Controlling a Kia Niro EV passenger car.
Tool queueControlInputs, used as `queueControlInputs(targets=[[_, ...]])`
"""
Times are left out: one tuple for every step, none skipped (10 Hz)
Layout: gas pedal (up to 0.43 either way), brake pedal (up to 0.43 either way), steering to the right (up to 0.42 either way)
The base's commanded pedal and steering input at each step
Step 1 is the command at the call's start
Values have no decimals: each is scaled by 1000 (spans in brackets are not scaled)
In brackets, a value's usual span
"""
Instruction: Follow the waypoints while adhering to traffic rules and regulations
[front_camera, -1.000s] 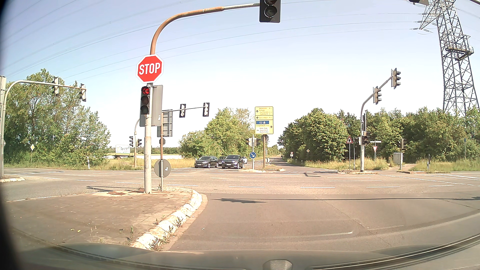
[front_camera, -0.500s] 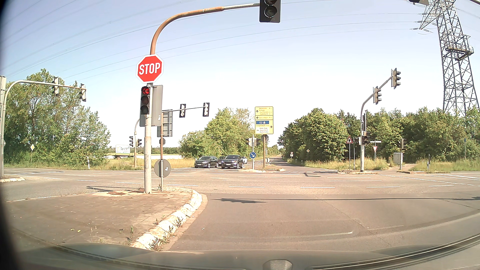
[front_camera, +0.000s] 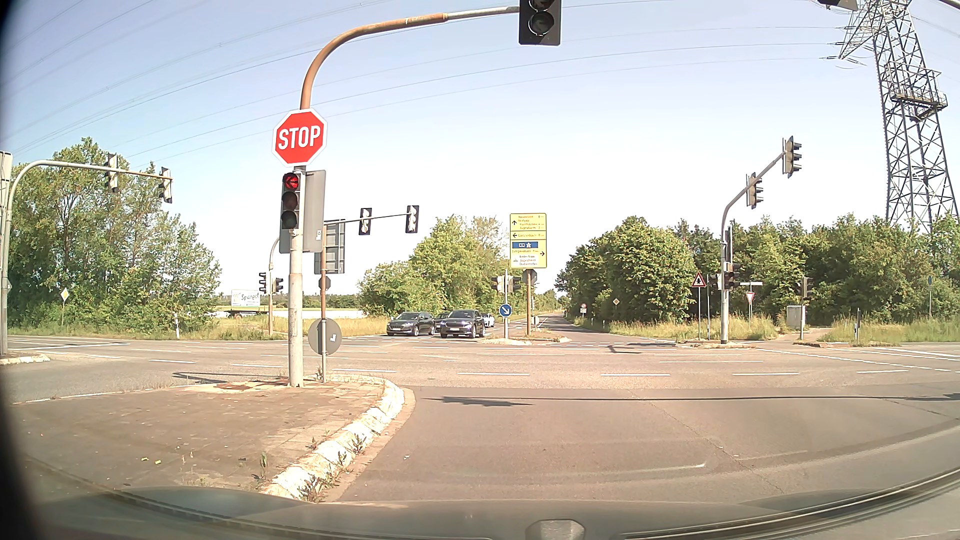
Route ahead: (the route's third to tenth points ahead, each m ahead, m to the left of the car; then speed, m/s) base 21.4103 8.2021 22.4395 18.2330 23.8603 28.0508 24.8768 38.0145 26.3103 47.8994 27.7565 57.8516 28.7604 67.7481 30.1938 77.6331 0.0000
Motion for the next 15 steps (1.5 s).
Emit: queueControlInputs(targets=[[0, 262, 0], [0, 268, 1], [0, 268, 0], [0, 262, 1], [0, 262, 0], [0, 262, 1], [0, 262, 1], [0, 262, 1], [0, 262, 1], [0, 262, 0], [0, 262, 0], [0, 262, 0], [0, 262, 1], [0, 262, 0], [0, 268, 0]])
